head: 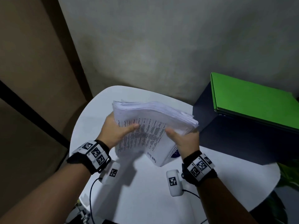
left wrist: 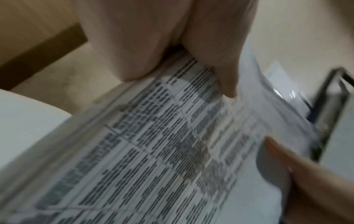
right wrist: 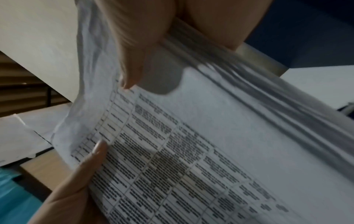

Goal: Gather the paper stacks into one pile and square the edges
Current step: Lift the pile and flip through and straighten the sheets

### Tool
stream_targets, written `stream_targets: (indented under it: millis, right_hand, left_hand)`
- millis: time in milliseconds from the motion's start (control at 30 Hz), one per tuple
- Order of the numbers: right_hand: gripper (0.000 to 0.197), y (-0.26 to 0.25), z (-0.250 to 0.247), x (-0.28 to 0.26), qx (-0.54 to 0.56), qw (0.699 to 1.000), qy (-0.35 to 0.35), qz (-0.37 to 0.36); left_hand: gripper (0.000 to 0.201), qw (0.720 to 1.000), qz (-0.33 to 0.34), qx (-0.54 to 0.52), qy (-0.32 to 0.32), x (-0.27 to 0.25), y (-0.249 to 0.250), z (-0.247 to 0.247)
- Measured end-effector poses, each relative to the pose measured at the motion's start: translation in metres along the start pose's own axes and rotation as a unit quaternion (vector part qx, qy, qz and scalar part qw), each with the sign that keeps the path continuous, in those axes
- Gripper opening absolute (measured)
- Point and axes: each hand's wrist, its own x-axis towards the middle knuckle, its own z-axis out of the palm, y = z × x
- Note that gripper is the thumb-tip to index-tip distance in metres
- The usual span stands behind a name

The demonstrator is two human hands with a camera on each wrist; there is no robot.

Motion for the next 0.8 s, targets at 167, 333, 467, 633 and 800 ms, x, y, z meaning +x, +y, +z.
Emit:
stream_targets:
  millis: [167,333,467,633,800]
  right_hand:
    - [0.023,-0.012,0.004,0.006,-0.002,0.999,0.012,0.034]
    - [0.087,-0.06,0.002,0.029,-0.174,0.969,0.042,-0.168]
    - [0.12,-0.106,0.042,0.028,-0.375,0.882,-0.097,-0.268]
    - [0.024,-0.089,0.057,0.028,-0.454,0.823,-0.16,-0.3]
    - [0.02,-0.056,0.03,0.035,-0.272,0.93,-0.113,-0.222]
  left_hand:
    - [0.031,0.999,0.005,0.041,0.025,0.002,0.016,0.005]
    - [0.031,0.988,0.064,0.136,0.04,0.012,0.051,-0.008]
    - [0.032,0.95,0.15,0.272,0.04,0.017,0.077,-0.012]
    - [0.026,0.939,0.167,0.3,0.004,0.016,0.087,-0.024]
    - [0.102,0.91,0.092,0.396,0.082,0.017,0.041,-0.062]
